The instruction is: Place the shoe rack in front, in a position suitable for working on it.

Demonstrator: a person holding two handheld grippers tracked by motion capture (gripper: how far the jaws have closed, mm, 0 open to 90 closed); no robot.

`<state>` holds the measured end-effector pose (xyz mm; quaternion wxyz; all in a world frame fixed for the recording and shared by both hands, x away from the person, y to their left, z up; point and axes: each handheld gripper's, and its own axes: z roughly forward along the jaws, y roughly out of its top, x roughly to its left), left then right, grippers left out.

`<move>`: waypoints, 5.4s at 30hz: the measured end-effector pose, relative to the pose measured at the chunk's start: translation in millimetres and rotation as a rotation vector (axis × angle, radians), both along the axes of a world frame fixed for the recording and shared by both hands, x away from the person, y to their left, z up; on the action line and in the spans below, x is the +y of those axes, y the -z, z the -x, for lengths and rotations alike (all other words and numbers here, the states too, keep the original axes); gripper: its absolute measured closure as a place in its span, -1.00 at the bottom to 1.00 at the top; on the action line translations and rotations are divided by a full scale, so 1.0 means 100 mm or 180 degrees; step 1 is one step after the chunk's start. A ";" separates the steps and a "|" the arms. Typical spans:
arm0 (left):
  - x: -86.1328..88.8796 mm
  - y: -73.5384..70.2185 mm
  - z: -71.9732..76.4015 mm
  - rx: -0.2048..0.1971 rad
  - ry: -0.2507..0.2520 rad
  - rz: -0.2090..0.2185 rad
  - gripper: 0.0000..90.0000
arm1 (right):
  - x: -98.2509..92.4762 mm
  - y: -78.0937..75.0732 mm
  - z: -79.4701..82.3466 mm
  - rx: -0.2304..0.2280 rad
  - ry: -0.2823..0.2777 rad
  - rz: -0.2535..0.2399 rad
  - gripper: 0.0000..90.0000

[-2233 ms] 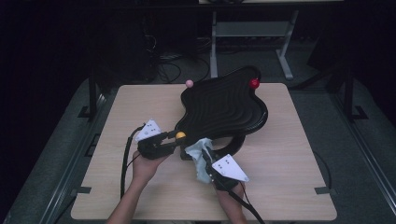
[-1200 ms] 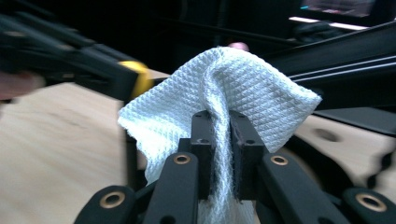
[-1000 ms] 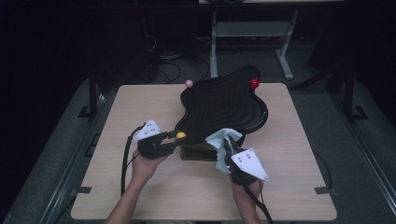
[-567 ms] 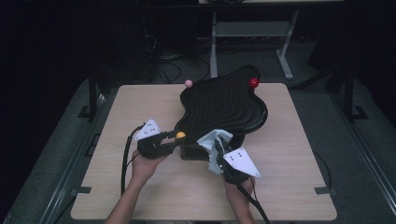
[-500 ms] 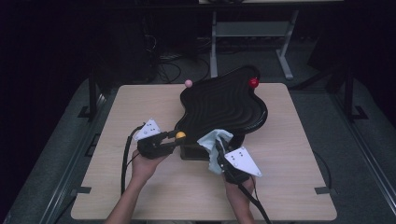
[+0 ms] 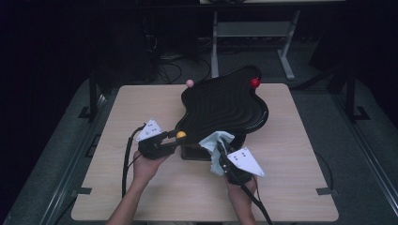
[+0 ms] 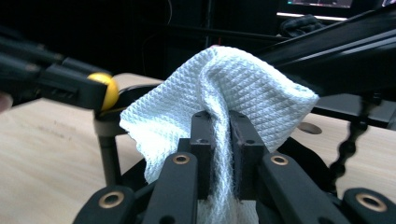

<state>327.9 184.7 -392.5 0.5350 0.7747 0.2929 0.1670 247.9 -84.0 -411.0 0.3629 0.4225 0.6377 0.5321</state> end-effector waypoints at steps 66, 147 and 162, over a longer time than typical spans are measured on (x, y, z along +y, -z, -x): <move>0.03 -0.02 -0.01 -0.0008 0.0134 -0.0106 0.34 | -0.14 0.40 -0.22 0.0728 -0.0265 0.0086 0.80; 0.43 -0.06 -0.09 -0.0036 -0.0487 -0.0065 0.46 | -0.32 0.58 -0.54 0.1326 -0.0267 0.0265 0.82; 0.42 -0.04 -0.10 -0.0020 -0.0492 -0.0078 0.44 | -0.37 0.58 -0.57 0.1316 -0.0111 0.0292 0.84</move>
